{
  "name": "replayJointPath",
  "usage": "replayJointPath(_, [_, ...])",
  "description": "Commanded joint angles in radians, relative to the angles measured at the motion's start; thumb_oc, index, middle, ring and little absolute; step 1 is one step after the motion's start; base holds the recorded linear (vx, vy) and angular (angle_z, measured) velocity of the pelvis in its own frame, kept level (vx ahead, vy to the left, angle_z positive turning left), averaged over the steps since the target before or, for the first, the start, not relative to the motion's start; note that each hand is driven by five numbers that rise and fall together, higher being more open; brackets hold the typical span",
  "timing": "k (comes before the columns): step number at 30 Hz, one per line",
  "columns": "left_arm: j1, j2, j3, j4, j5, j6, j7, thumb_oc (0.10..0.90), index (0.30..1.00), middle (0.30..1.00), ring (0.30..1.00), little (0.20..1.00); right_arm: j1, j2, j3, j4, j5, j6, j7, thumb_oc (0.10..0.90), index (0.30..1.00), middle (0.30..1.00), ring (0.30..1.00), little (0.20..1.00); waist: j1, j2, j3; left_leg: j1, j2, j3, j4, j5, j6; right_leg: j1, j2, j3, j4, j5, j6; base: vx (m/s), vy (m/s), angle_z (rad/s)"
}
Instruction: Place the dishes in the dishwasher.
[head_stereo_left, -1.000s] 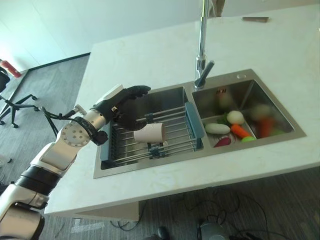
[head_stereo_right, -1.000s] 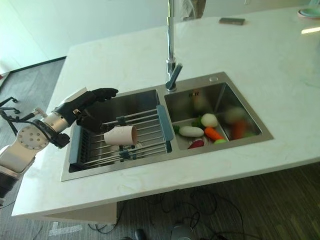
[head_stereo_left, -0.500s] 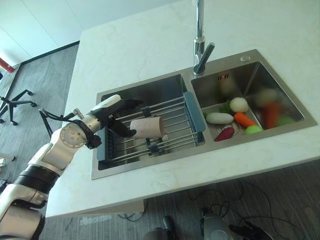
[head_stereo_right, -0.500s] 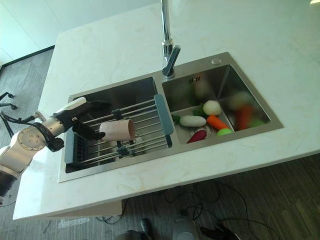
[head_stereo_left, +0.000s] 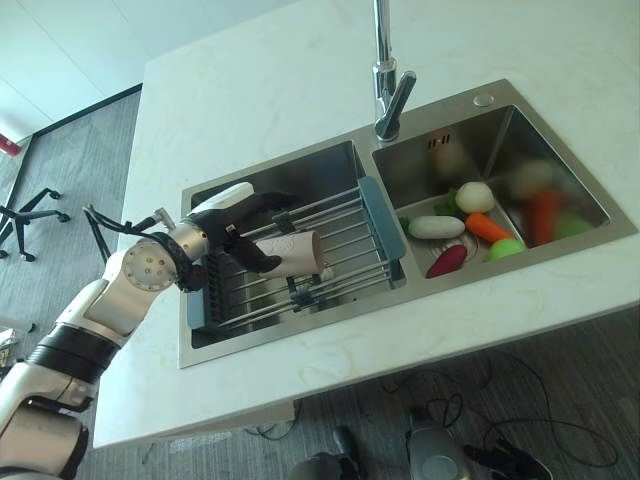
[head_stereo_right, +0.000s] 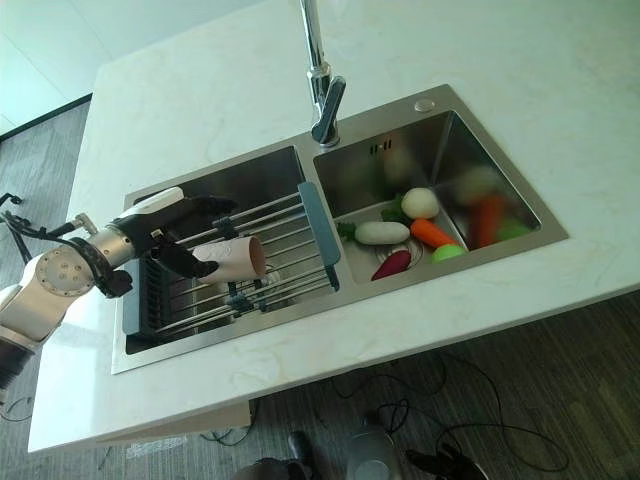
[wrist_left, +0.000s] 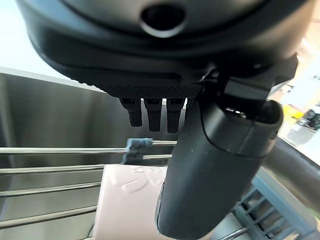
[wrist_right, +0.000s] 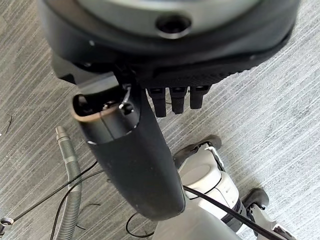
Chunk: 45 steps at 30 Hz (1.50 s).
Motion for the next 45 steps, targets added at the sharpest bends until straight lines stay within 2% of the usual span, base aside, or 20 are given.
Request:
replayJointPath(1, [-0.125, 0.035, 0.054, -0.038, -0.027, -0.025, 0.013, 0.8, 0.9, 0.9, 0.9, 0.9, 0.027, -0.032, -0.026, -0.027, 0.017, -0.002, -0.007, 0.8, 0.9, 0.9, 0.9, 0.9, -0.017, -0.007, -0.045, -0.039, -0.008, -0.028, 0.189, -0.182, 0.027, 0.043, -0.054, -0.034, -0.055, -0.022, 0.091, 0.03, 0.011, 0.0])
replayJointPath(6, [-0.124, 0.019, 0.038, -0.067, -0.015, -0.01, -0.034, 0.8, 0.9, 0.9, 0.9, 0.9, 0.026, -0.041, -0.036, -0.029, 0.016, -0.005, -0.006, 0.8, 0.9, 0.9, 0.9, 0.9, -0.027, 0.001, -0.03, -0.041, -0.014, -0.029, 0.189, -0.184, 0.029, 0.036, -0.055, -0.023, -0.055, -0.019, 0.093, 0.03, 0.027, -0.01])
replayJointPath(13, [-0.11, 0.01, -0.004, -0.116, -0.004, 0.08, -0.123, 0.8, 0.9, 0.9, 0.9, 0.9, 0.026, -0.046, -0.042, -0.055, 0.025, 0.001, -0.008, 0.8, 0.9, 0.9, 0.9, 0.9, -0.035, 0.008, -0.019, -0.04, -0.023, -0.03, 0.189, -0.185, 0.035, 0.031, -0.057, -0.014, -0.055, -0.014, 0.097, 0.0, 0.005, 0.0])
replayJointPath(18, [-0.094, 0.017, -0.021, -0.105, 0.044, 0.106, -0.136, 0.8, 0.9, 0.9, 0.9, 0.9, 0.022, -0.052, -0.045, -0.062, 0.028, -0.001, -0.001, 0.8, 0.9, 0.9, 0.9, 0.9, -0.034, 0.01, -0.011, -0.042, -0.033, -0.039, 0.189, -0.187, 0.041, 0.028, -0.058, -0.007, -0.055, -0.01, 0.098, 0.03, 0.033, 0.0])
replayJointPath(20, [-0.084, 0.019, -0.021, -0.091, 0.08, 0.12, -0.102, 0.8, 0.9, 0.9, 0.9, 0.9, 0.02, -0.054, -0.039, -0.075, 0.036, -0.001, 0.002, 0.8, 0.9, 0.9, 0.9, 0.9, -0.033, 0.009, -0.002, -0.049, -0.038, -0.046, 0.189, -0.186, 0.043, 0.024, -0.058, -0.005, -0.055, -0.008, 0.099, 0.0, 0.0, 0.0])
replayJointPath(27, [-0.021, 0.018, 0.043, -0.025, 0.135, 0.077, -0.006, 0.8, 0.9, 0.9, 0.9, 0.9, 0.022, -0.045, -0.028, -0.091, 0.035, 0.002, 0.006, 0.8, 0.9, 0.9, 0.9, 0.9, -0.02, -0.01, 0.015, -0.064, -0.037, -0.057, 0.189, -0.181, 0.046, 0.015, -0.058, -0.019, -0.055, -0.003, 0.096, -0.02, 0.0, -0.01])
replayJointPath(37, [0.089, 0.019, 0.147, -0.043, 0.117, 0.133, -0.01, 0.8, 0.9, 0.9, 0.9, 0.9, 0.002, -0.024, -0.019, -0.108, 0.043, 0.013, -0.002, 0.8, 0.9, 0.9, 0.9, 0.9, 0.026, -0.025, 0.011, -0.076, -0.031, -0.078, 0.189, -0.172, 0.042, 0.027, -0.065, -0.068, -0.055, -0.01, 0.091, -0.04, -0.01, 0.11])
replayJointPath(45, [0.146, 0.029, 0.203, -0.056, 0.078, 0.167, -0.026, 0.8, 0.9, 0.9, 0.9, 0.9, -0.01, -0.022, -0.021, -0.105, 0.05, 0.02, -0.004, 0.8, 0.9, 0.9, 0.9, 0.9, 0.052, -0.026, 0.015, -0.088, -0.034, -0.092, 0.189, -0.168, 0.043, 0.029, -0.069, -0.089, -0.055, -0.011, 0.089, -0.03, -0.008, 0.07])
